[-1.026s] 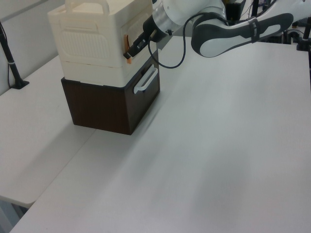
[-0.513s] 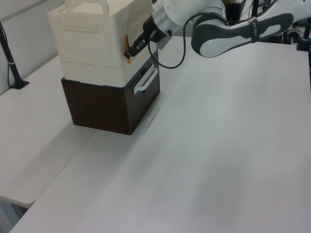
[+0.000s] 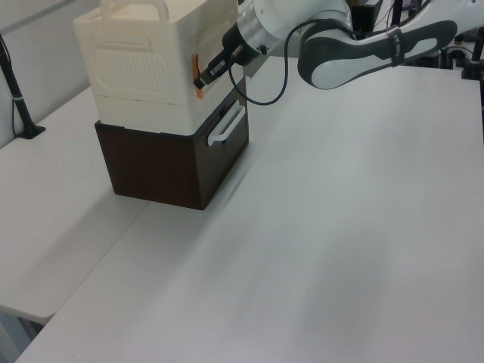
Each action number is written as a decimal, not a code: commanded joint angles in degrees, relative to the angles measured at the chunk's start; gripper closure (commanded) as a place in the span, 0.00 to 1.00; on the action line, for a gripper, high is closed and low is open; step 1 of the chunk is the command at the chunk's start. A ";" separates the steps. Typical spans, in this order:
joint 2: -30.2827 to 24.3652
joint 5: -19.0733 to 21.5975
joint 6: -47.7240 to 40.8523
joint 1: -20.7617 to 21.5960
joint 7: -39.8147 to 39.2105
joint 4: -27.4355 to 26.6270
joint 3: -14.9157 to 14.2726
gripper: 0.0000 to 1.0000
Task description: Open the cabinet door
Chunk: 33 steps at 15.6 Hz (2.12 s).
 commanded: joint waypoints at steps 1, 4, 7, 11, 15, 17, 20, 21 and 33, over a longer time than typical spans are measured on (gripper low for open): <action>-3.15 -0.36 0.87 0.66 0.59 -2.86 -1.15 1.00; -5.88 0.16 0.43 0.84 0.51 -6.81 -0.71 1.00; -9.74 1.13 0.34 0.92 0.42 -11.73 -0.71 1.00; -11.51 1.48 -1.14 0.57 0.33 -14.55 -0.71 0.98; -13.52 6.56 -11.75 -0.13 -2.29 -14.56 -0.71 0.72; -15.98 13.84 -20.00 -0.31 -8.95 -14.30 -0.80 0.48; -19.15 19.76 -29.69 -1.35 -16.79 -14.03 -1.42 0.26; -19.94 20.03 -32.15 -2.32 -17.33 -14.03 -1.33 0.18; -29.26 20.12 -61.96 -14.09 -29.81 -13.42 -1.59 0.00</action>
